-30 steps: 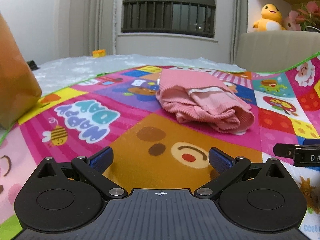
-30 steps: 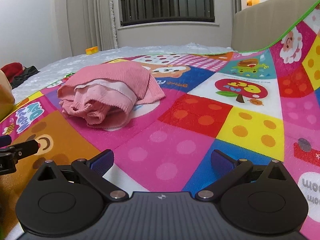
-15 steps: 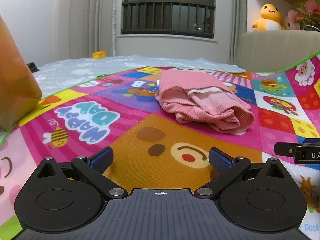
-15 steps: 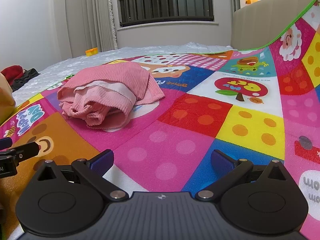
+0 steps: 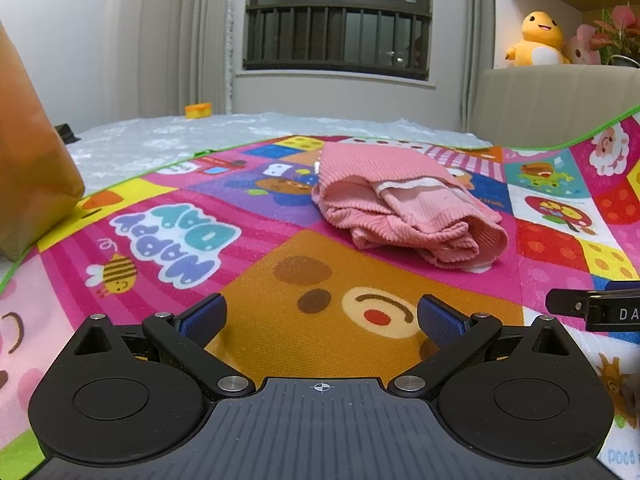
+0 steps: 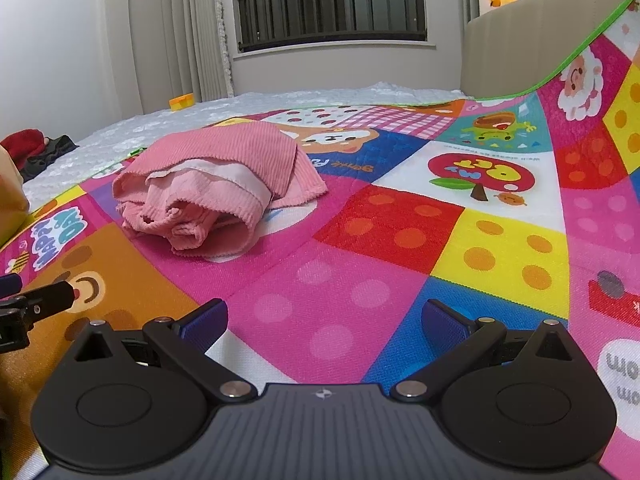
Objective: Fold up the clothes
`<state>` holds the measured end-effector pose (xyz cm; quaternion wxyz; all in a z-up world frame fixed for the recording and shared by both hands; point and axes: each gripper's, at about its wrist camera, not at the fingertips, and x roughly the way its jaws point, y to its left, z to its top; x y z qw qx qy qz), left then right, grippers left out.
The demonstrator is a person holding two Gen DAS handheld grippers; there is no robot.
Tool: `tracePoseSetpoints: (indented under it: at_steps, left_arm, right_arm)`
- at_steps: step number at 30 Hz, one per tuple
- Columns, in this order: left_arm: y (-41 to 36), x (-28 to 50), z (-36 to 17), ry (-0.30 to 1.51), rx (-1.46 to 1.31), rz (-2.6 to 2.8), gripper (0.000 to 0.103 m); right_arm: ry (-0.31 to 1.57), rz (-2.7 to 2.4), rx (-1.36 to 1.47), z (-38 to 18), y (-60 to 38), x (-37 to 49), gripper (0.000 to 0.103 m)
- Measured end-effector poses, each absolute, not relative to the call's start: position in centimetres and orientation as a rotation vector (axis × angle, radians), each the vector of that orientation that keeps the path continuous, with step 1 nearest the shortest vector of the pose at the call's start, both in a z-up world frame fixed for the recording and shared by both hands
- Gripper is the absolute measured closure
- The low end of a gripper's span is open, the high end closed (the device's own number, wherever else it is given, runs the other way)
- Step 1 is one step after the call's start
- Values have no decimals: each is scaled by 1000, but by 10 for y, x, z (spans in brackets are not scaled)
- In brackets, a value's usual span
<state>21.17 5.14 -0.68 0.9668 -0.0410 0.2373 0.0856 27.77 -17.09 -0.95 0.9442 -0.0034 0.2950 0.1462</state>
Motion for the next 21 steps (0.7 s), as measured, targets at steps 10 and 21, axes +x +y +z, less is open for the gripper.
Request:
tracePoseSetpoints:
  at_steps: [10, 21]
  left_arm:
    - [51, 211, -6, 476, -84, 177, 0]
    - [52, 211, -6, 472, -82, 180, 0]
  right_arm:
    - [597, 303, 13, -9, -174, 278, 0]
    - [594, 308, 38, -9, -177, 277, 0]
